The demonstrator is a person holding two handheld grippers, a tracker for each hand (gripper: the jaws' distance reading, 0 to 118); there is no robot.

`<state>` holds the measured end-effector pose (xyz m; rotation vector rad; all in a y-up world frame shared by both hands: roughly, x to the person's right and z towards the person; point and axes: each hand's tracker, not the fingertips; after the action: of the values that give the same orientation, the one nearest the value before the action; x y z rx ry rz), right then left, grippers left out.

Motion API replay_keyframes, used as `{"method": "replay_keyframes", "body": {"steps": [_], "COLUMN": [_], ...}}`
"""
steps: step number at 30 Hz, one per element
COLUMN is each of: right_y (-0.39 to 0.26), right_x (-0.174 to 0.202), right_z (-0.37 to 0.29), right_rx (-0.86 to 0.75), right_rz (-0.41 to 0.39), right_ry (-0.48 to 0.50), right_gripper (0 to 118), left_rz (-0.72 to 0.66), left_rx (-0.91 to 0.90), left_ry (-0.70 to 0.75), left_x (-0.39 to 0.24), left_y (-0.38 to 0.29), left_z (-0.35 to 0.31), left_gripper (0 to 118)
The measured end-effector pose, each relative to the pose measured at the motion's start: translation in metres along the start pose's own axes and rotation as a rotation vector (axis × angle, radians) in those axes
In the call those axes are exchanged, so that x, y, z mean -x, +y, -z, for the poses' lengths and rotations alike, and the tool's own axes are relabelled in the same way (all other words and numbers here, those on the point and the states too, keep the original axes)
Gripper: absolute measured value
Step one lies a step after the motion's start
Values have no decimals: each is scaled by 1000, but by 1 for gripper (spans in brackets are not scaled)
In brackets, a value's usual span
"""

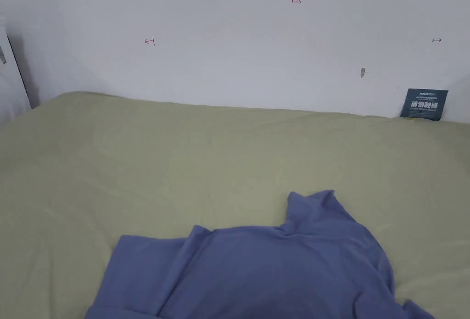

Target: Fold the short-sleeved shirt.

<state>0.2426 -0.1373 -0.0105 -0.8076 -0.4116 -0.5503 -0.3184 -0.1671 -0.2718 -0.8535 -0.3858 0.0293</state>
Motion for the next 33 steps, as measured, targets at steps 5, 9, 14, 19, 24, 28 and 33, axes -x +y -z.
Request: {"method": "replay_keyframes", "body": {"steps": [5,9,14,19,24,28,33], "right_y": [-1,-20,-65,-91,-85,-62,-25], "right_x": [78,127,172,184,181,177,163], "right_z": [-35,-30,-3,29,37,41,55], "right_rx": [-267,-386,-469,-318,-317,-322,-300], "right_rz": [-269,-352,-348,-366,-365,-342,-288], "right_ry": [-84,-83,-47,-2,2,16,82], "right_gripper": [64,2,1,1,1,1,1], "left_rz": [60,173,240,270,241,182,89], "left_rx": [-207,-297,-284,-225,-192,-195,-52], "left_ry": [-33,74,-4,-53,-48,-27,-45], "left_x": [-62,-130,-190,-213,-199,-163,-86], "left_y": [22,19,-15,-52,-41,15,122], "left_z": [-30,-38,-31,-15,3,31,111], "left_gripper": [47,0,0,0,0,0,5]}}
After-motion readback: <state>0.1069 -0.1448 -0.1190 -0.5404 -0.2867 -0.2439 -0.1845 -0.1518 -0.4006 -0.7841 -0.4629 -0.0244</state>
